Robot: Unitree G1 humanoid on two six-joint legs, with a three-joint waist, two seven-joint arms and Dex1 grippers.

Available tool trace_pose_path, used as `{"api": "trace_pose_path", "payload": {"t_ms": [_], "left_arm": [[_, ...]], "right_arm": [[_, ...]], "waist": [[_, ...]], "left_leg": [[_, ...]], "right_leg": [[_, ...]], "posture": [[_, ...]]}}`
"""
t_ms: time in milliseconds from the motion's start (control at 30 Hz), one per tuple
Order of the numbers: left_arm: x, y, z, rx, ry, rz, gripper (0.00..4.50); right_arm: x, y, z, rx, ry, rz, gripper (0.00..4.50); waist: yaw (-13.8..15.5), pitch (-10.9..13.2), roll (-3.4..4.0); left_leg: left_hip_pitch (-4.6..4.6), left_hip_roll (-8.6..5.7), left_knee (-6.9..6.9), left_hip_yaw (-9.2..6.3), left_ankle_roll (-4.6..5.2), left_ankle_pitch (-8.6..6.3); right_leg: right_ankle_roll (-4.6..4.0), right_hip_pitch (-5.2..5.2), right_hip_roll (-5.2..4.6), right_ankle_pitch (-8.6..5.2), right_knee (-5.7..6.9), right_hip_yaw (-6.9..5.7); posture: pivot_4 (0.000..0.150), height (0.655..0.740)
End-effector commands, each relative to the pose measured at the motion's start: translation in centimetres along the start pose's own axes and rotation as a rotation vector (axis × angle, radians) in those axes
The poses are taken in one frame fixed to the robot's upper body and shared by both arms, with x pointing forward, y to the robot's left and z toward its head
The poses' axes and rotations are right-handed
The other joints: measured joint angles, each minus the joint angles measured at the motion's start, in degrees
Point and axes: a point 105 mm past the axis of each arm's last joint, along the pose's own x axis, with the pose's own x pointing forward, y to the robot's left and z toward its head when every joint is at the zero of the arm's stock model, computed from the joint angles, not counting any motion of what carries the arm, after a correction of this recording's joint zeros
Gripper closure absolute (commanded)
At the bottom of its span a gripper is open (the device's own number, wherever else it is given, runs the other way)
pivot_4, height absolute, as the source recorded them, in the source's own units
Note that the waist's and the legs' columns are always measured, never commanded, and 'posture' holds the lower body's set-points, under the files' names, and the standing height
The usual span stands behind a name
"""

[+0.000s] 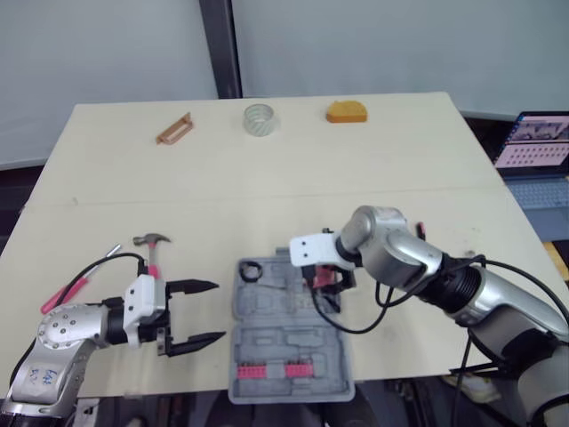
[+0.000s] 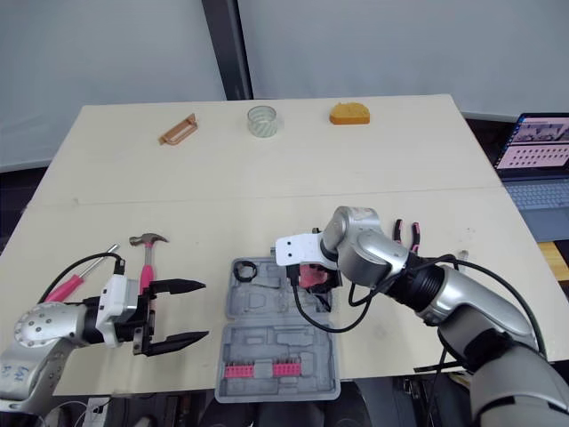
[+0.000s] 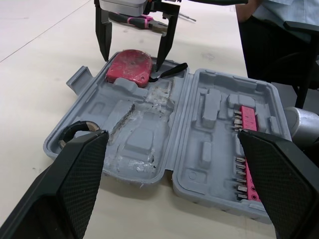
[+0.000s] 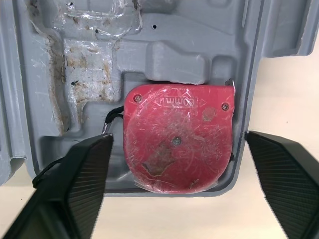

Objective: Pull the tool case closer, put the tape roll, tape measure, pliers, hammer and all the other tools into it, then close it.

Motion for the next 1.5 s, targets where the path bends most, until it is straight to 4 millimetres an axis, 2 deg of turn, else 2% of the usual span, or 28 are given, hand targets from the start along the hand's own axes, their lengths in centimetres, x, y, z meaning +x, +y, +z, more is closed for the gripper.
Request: {"api": "trace_pose_path", "payload": {"t_ms": [33, 167, 233, 333, 433, 533, 667, 967, 1100, 1500], "left_arm": [[0.0, -0.2, 0.8, 0.039, -0.022, 0.001, 0.00], [0.0, -0.3, 0.8, 0.038, -0.024, 0.003, 0.00], [0.0, -0.3, 0.8, 0.038, -0.025, 0.004, 0.00], [-0.1, -0.4, 0.8, 0.037, -0.025, 0.004, 0.00], [-0.1, -0.3, 0.8, 0.040, -0.026, 0.003, 0.00], [0.0, -0.2, 0.8, 0.044, -0.027, 0.000, 0.00], [0.0, 0.0, 0.9, 0.046, -0.026, -0.003, 0.00], [-0.1, 0.3, 1.1, 0.053, -0.016, -0.006, 0.00], [-0.2, 0.4, 1.1, 0.055, -0.008, -0.004, 0.00], [-0.5, 0.4, 1.4, 0.057, 0.003, -0.003, 0.00]], "right_arm": [[-1.6, -0.6, 1.1, -0.015, -0.052, -0.050, 0.04], [-3.6, -1.0, 0.3, 0.085, -0.130, -0.079, 0.04], [-4.0, -0.9, 0.0, 0.106, -0.160, -0.088, 0.04], [-4.6, -0.6, -1.2, 0.162, -0.308, -0.091, 0.04], [-5.1, -0.4, -2.0, 0.211, -0.446, -0.123, 0.88], [-5.5, 0.6, -2.5, 0.280, -0.607, -0.134, 2.28], [-4.9, 1.2, -3.4, 0.305, -0.651, -0.147, 2.28], [-3.4, 1.2, -3.5, 0.287, -0.786, -0.250, 2.28], [-2.4, 1.7, -3.7, 0.292, -0.786, -0.230, 2.28], [0.3, 1.5, -4.4, 0.362, -0.786, -0.252, 2.28]], "waist": [[0.00, 0.00, 0.00], [0.07, 0.00, 0.00], [0.21, 0.00, -0.01], [0.33, -0.02, -0.04], [0.23, -0.02, -0.04], [0.17, -0.02, -0.04], [0.12, -0.02, -0.04], [0.14, -0.02, -0.04], [0.14, -0.02, -0.04], [0.11, -0.02, -0.04]], "left_leg": [[0.00, 0.00, 0.00, 0.00, 0.00, 0.00], [-0.01, 0.00, 0.00, 0.00, 0.00, 0.00], [-0.01, 0.00, 0.01, 0.00, 0.00, 0.00], [-0.01, 0.00, 0.02, 0.01, 0.00, 0.00], [0.00, 0.00, 0.01, 0.04, 0.00, 0.00], [0.01, 0.02, 0.00, 0.06, 0.00, 0.00], [0.02, 0.02, -0.01, 0.09, 0.00, 0.00], [0.03, 0.02, 0.00, 0.09, 0.00, 0.00], [0.03, 0.02, 0.00, 0.09, 0.01, 0.00], [0.04, 0.02, 0.00, 0.09, 0.00, 0.00]], "right_leg": [[0.00, 0.00, 0.00, 0.00, 0.00, 0.00], [0.00, 0.00, 0.00, 0.00, 0.00, 0.00], [0.00, 0.02, -0.01, 0.00, -0.01, 0.00], [0.00, 0.03, -0.01, 0.00, -0.01, -0.01], [0.00, 0.05, -0.02, 0.00, -0.03, -0.01], [0.00, 0.04, -0.02, 0.00, -0.01, -0.02], [0.00, 0.04, -0.02, 0.00, -0.01, -0.02], [0.00, 0.05, -0.02, 0.00, -0.01, -0.02], [0.00, 0.05, -0.02, 0.00, -0.01, -0.02], [0.00, 0.05, -0.02, 0.00, -0.01, -0.02]], "posture": [[0.150, 0.7400], [0.150, 0.7400], [0.150, 0.7400], [0.150, 0.7400], [0.150, 0.7400], [0.150, 0.7400], [0.150, 0.7400], [0.150, 0.7400], [0.150, 0.7400], [0.150, 0.7400]]}}
